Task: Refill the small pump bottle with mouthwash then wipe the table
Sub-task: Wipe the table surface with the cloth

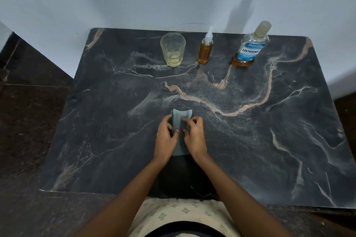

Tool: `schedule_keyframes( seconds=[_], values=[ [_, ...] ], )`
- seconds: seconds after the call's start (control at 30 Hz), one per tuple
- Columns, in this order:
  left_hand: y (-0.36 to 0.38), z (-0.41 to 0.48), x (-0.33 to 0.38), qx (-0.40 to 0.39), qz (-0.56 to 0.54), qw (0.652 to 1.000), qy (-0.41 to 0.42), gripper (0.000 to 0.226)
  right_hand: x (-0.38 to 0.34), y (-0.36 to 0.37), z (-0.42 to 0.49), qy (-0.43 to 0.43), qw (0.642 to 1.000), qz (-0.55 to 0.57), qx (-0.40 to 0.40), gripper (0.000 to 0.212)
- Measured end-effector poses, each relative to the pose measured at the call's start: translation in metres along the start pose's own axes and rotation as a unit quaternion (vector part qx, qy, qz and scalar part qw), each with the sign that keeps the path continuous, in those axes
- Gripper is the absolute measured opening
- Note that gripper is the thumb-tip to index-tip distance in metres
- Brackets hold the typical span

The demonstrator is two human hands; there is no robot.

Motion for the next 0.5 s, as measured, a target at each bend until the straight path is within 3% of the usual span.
schedule_keyframes(
  seconds=[0.17,0.5],
  values=[
    [-0.027,0.026,0.0,0.08,-0.04,0.995,-0.043,0.054,-0.028,0.014,0.026,-0.023,0.999,0.026,-0.032,0.032],
    [-0.098,0.128,0.003,0.155,0.004,0.988,-0.003,0.029,-0.122,0.041,0.12,-0.042,0.996,0.07,-0.031,0.025]
  ],
)
Point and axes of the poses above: each hand's wrist, its own z-axis towards the middle knuckle, its own y-axis out of the palm, x = y × z, the point moved 3 cm from there along z, towards the middle knuckle, and after that the axes turned 9 degrees about y, right-handed, at the moved point
